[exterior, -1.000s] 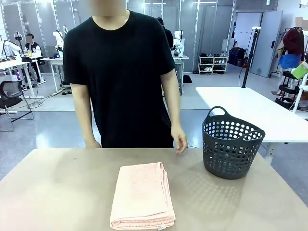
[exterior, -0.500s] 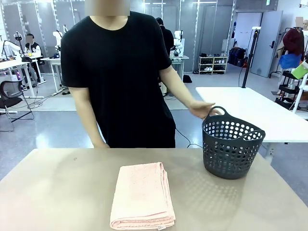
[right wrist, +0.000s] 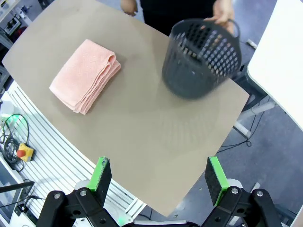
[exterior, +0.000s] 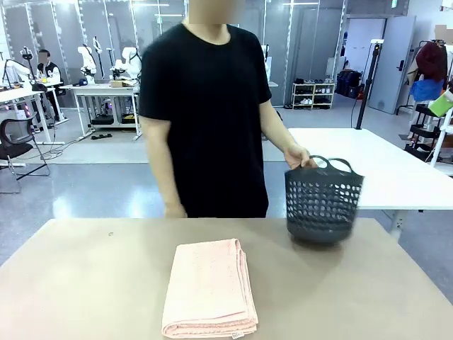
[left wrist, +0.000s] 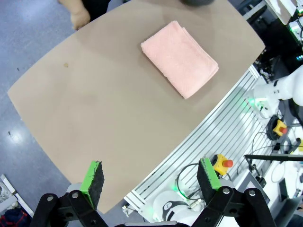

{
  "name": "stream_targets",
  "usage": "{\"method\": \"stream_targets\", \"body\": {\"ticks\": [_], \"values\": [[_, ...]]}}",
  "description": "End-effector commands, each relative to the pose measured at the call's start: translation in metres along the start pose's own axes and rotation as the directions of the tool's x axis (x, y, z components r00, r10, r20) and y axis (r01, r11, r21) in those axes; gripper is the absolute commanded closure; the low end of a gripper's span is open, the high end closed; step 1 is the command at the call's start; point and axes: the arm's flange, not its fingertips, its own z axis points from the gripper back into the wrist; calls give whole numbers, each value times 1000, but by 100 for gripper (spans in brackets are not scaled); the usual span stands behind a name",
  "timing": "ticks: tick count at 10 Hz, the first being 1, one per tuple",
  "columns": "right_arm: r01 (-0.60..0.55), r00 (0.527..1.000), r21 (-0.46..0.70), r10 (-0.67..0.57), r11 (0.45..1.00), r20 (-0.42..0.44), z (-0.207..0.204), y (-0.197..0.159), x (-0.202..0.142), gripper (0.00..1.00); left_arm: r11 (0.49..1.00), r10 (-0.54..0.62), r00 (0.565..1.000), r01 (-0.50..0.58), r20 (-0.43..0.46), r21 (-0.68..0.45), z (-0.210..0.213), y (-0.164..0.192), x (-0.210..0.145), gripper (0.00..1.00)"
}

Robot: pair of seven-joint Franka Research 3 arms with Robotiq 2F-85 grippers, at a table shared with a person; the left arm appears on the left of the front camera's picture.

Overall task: Fold the towel.
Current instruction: Pick up the 100 cm Hotel Towel and place it on the left side of the table.

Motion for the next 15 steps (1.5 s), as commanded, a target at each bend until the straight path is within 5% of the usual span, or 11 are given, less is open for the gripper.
{"method": "stream_targets", "body": {"ticks": [1,8,11,15], "values": [[5,1000,-6,-5,1000,-4,-1,0,0,0,1000,8,1000,-8,-4,17,0,-1,0,0],[5,1000,-6,-5,1000,-4,-1,0,0,0,997,53,999,-52,8,-50,-19,-1,7,0],[5,1000,-6,-5,1000,-4,-1,0,0,0,942,255,965,-235,56,-241,-148,-13,32,0],[5,1000,-6,-5,1000,-4,-1,0,0,0,862,410,911,-369,51,-348,-314,-48,38,0]]}}
